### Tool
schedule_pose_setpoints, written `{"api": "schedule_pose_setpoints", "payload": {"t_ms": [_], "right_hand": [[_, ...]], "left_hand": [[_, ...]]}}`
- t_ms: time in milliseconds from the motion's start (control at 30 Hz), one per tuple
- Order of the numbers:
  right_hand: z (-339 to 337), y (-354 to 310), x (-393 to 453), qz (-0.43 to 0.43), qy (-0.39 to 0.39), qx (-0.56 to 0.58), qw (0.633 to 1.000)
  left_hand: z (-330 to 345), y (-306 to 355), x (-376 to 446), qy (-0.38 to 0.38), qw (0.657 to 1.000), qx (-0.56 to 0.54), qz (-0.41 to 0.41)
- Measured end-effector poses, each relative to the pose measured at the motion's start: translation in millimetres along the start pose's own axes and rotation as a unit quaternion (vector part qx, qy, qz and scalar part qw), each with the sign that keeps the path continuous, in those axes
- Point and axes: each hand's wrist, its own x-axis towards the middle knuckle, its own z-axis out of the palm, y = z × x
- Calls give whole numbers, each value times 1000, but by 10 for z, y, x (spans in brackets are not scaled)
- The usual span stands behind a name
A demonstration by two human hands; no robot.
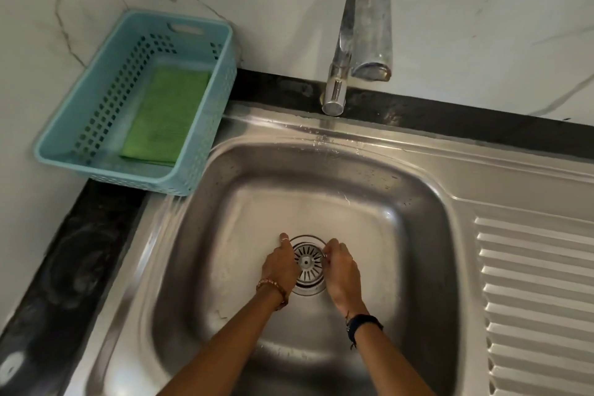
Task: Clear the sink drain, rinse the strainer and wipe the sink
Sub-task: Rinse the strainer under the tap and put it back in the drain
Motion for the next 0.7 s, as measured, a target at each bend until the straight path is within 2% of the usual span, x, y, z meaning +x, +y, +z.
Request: {"api": "schedule_pose_setpoints", "payload": {"t_ms": [133,233,367,433,533,633,667,700], "right_hand": [[47,-27,3,-7,3,-38,999],[20,-29,45,-5,-31,-49,998],[-133,-113,28,43,-64,42,996],[-244,-233,-48,36,-58,75,995],[-479,-486,-196,-15,-9,127,992],[-696,-712,-381,-94,96,148,980],[-721,-738,-428,-113,131,143,975],[-729,-750,-474,-135,153,129,970]], "left_hand": [[36,-45,9,-2,997,81,15],[18,-81,17,5,995,98,13],[-138,-84,-131,28,999,-33,11],[-270,-21,-273,49,992,-111,29],[-476,131,-484,123,968,-192,103],[-664,246,-745,235,912,-254,220],[-684,246,-791,256,898,-263,242],[-704,224,-825,248,903,-246,249]]}}
